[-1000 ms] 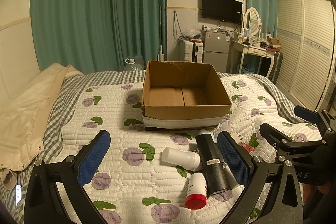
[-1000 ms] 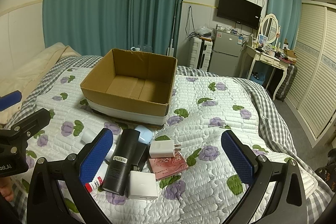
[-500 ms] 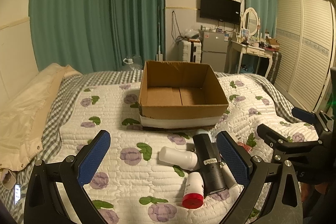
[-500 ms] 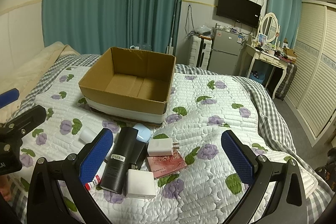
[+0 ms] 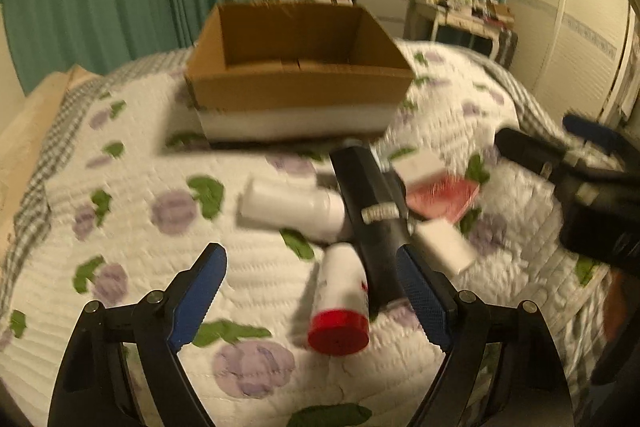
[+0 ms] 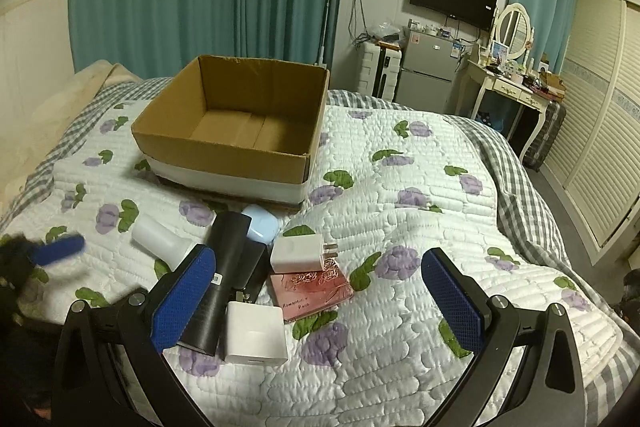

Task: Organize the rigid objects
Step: 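Grasp the red-capped white bottle with left tool while right tool grasps black bottle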

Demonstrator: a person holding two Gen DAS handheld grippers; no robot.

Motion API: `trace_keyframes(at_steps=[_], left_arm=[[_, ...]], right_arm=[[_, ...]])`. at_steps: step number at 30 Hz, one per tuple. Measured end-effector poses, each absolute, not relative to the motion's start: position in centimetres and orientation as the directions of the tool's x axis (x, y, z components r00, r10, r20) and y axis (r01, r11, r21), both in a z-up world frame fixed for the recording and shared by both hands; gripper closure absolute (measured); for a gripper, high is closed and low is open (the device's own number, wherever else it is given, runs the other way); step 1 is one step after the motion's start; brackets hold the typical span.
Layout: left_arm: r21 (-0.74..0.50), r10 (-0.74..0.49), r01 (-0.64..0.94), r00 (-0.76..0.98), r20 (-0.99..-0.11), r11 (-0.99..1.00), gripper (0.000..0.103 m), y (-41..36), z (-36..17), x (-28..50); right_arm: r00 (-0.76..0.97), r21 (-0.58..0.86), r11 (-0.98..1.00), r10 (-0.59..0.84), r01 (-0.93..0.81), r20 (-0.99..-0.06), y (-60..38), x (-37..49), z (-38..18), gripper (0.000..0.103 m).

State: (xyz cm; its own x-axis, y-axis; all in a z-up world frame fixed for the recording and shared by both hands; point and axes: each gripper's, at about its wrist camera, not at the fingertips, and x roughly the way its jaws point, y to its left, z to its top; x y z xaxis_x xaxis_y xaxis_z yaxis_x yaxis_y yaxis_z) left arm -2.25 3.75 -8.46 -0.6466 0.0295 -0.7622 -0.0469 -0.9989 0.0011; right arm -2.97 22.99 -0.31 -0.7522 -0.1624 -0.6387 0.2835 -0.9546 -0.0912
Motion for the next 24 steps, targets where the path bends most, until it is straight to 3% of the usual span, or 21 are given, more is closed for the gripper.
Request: trace_keyframes(at_steps=[3,7,14,16,24], left_arm=[[0.011,0.027,-0.057,-0.613,-0.790,-0.998,0.018,4.1,-9.9,-2.6],[-0.005,0.037,-0.058,-0.563,-0.826,-0.998,0.038,3.7,-11.5,-3.1],[-0.004,0.052,-0.096,-0.508,-0.859,-0.995,0.041,4.0,-13.1,-3.6],[-0.020,0.080,-0.120,-0.521,-0.850,-0.993,0.062,4.0,-12.9,-3.5],[0.028,0.030,-0.082,-0.626,-0.779,-0.996,0.067,2.9,-9.4,-2.5]], right_arm=[[-0.748,-0.090,-0.954,-0.162,0.285,-0.643,22.9,-3.1,-0.4,0.000],[-0.746,-0.092,-0.954,-0.160,0.284,-0.646,22.9,-3.0,-0.5,0.000],[-0.745,-0.100,-0.952,-0.158,0.288,-0.648,22.8,-3.0,-0.7,0.000],[-0.745,-0.104,-0.952,-0.155,0.289,-0.649,22.7,-3.0,-0.7,0.000],[-0.718,-0.125,-0.943,-0.143,0.307,-0.681,21.6,-3.6,-2.3,0.000]])
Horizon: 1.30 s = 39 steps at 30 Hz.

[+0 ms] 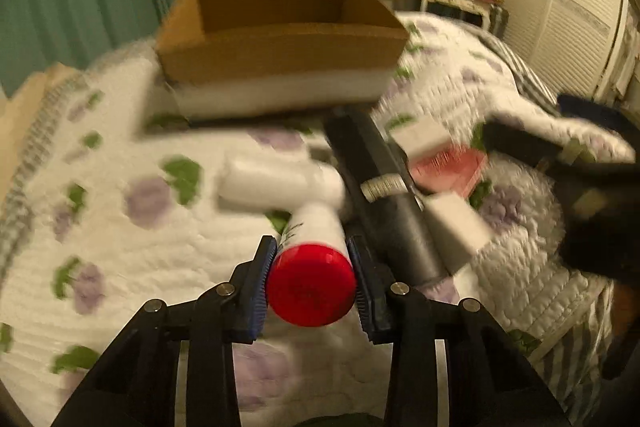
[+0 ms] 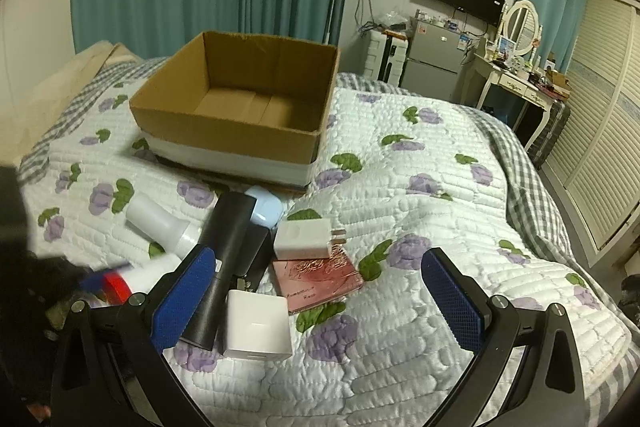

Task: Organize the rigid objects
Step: 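Grasp the red-capped white bottle with left tool while right tool grasps black bottle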

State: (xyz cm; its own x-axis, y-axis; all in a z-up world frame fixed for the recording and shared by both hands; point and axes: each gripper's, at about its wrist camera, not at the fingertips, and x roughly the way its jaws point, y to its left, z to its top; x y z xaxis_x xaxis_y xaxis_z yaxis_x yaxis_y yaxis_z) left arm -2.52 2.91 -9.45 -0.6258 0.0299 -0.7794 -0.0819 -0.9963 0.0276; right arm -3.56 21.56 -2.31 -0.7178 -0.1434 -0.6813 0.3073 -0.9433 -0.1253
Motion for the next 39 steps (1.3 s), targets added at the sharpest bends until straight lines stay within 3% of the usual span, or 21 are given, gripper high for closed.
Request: trace_keyframes(at_steps=[9,21,25,27,29,39], left_arm=[[0.039,-0.053,0.036,-0.682,-0.729,-0.999,0.067,-1.3,-7.6,-3.3],[-0.010,-0.032,0.056,-0.695,-0.718,-0.998,0.067,-2.5,-7.4,-3.4],[-0.012,-0.028,0.052,-0.698,-0.716,-0.999,0.067,-2.4,-7.3,-3.2],[-0.013,-0.024,0.047,-0.699,-0.715,-0.999,0.067,-2.3,-7.3,-3.2],[-0.012,-0.023,0.045,-0.703,-0.711,-0.999,0.067,-2.2,-7.2,-3.1],[-0.010,-0.016,0.031,-0.729,-0.684,-0.999,0.067,-1.5,-5.6,-2.5]], right_arm=[[-0.638,-0.127,-0.913,-0.166,0.388,-0.752,17.7,-4.9,-5.0,0.003],[-0.494,-0.090,-0.879,-0.176,0.469,-0.851,12.7,-7.0,-9.7,0.032],[-0.502,-0.128,-0.877,-0.141,0.464,-0.853,12.2,-7.2,-10.7,0.034],[-0.512,-0.136,-0.879,-0.134,0.456,-0.849,12.4,-7.1,-10.7,0.042],[-0.531,-0.158,-0.885,-0.113,0.438,-0.840,12.7,-6.9,-10.4,0.057],[-0.533,-0.090,-0.889,-0.185,0.449,-0.825,14.9,-5.4,-8.2,0.061]])
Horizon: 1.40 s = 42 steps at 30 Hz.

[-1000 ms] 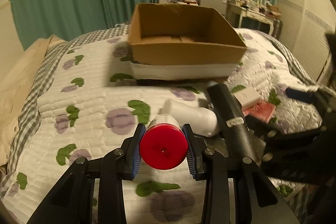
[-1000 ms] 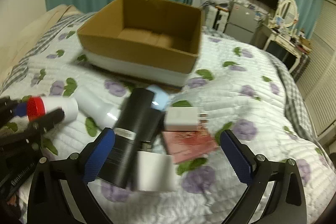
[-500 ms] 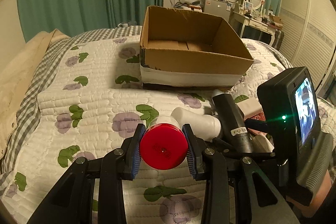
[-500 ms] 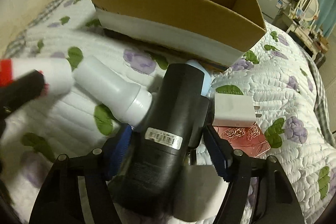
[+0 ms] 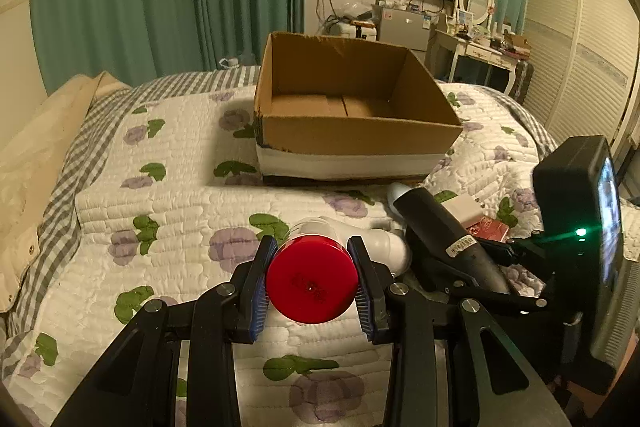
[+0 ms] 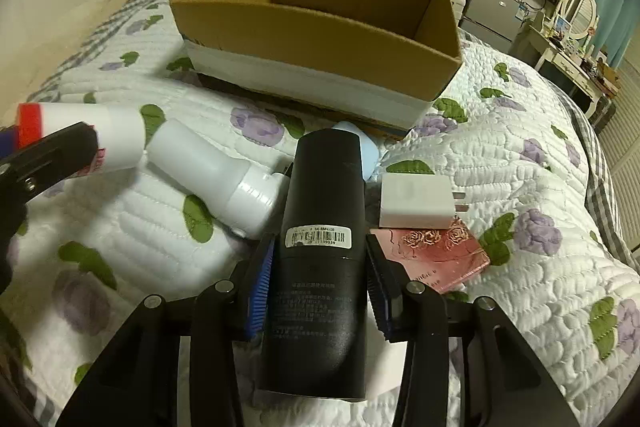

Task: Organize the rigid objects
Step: 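Grasp the red-capped white bottle with left tool while right tool grasps black bottle, then lower both held bottles into the cardboard box and open both tools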

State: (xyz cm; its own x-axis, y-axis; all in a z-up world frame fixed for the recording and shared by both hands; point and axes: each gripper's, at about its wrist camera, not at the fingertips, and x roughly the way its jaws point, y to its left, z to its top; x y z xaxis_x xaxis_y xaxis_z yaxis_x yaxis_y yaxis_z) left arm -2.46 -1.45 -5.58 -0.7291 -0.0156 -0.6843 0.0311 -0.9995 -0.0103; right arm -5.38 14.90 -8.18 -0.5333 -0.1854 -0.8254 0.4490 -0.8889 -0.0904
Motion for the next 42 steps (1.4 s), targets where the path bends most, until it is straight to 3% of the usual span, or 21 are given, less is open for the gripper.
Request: trace_keyframes(at_steps=[13,23,33,42], left_arm=[[-0.022,0.003,0.015,-0.759,-0.652,-1.000,0.067,-0.6,-3.4,-1.5],[-0.031,0.015,0.004,-0.809,-0.588,-1.000,0.067,-0.9,1.8,-3.1],[0.038,-0.030,0.011,-0.847,-0.531,-0.999,0.067,-0.5,5.7,-10.3],[0.071,-0.055,0.018,-0.825,-0.563,-0.997,0.067,-0.6,2.7,-19.6]], right_arm=[[-0.600,-0.058,-0.883,-0.267,0.467,-0.754,16.5,-2.6,-2.3,0.063],[-0.665,-0.071,-0.878,-0.304,0.474,-0.682,16.6,-4.2,3.1,0.063],[-0.719,-0.077,-0.882,-0.325,0.464,-0.614,16.1,-10.9,7.8,0.063],[-0.725,-0.071,-0.882,-0.334,0.465,-0.603,14.7,-17.6,6.6,0.063]])
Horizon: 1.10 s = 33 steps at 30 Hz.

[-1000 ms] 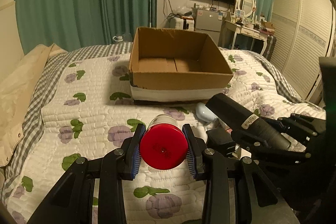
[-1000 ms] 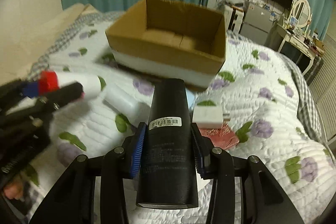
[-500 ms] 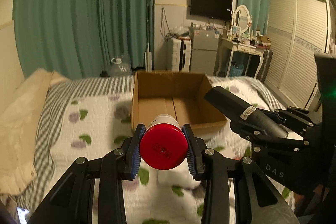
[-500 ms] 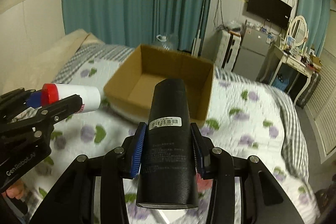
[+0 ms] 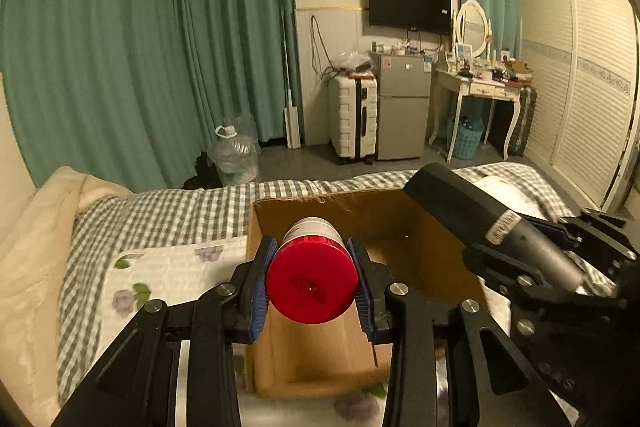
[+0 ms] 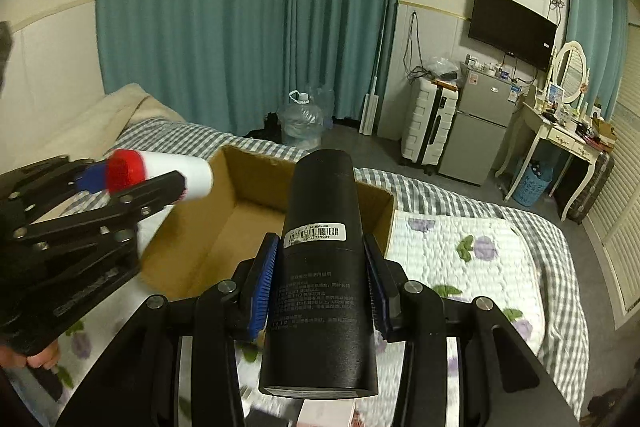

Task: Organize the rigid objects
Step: 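Lower both held bottles into the cardboard box and open both tools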

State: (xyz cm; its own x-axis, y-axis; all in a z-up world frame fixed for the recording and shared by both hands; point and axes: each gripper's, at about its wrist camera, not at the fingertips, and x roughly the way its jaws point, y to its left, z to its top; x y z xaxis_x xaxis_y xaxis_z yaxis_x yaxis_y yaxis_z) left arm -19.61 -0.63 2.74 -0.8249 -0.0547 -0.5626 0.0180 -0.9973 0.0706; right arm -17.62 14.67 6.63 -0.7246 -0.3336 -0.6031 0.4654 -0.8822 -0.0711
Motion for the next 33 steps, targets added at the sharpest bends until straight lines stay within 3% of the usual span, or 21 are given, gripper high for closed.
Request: trace_keyframes(at_steps=[12,15,16,30,32,33], left_arm=[[0.099,-0.103,0.053,-0.784,-0.612,-0.994,0.064,-1.4,-3.6,-24.4],[0.084,-0.083,0.041,-0.796,-0.600,-0.996,0.041,-1.5,-3.3,-24.0],[0.079,-0.081,0.042,-0.800,-0.594,-0.996,0.040,-1.5,-2.9,-24.0],[0.049,-0.090,0.075,-0.775,-0.626,-0.996,0.039,-2.7,-1.4,-22.1],[0.056,-0.096,0.078,-0.774,-0.626,-0.995,0.039,-2.6,-1.3,-21.5],[0.062,-0.102,0.081,-0.773,-0.626,-0.995,0.039,-2.7,-1.0,-21.1]], right_arm=[[-0.667,-0.014,-0.873,-0.361,0.487,-0.652,14.4,-22.3,1.2,0.063],[-0.658,-0.004,-0.874,-0.363,0.486,-0.659,14.6,-22.7,0.5,0.063],[-0.657,-0.001,-0.874,-0.365,0.486,-0.659,14.6,-22.8,0.5,0.063],[-0.633,0.024,-0.864,-0.388,0.504,-0.670,13.3,-24.7,-1.4,0.062],[-0.650,0.009,-0.870,-0.375,0.493,-0.662,13.4,-24.4,-1.5,0.050],[-0.654,0.011,-0.872,-0.375,0.489,-0.657,13.7,-24.2,-1.3,0.038]])
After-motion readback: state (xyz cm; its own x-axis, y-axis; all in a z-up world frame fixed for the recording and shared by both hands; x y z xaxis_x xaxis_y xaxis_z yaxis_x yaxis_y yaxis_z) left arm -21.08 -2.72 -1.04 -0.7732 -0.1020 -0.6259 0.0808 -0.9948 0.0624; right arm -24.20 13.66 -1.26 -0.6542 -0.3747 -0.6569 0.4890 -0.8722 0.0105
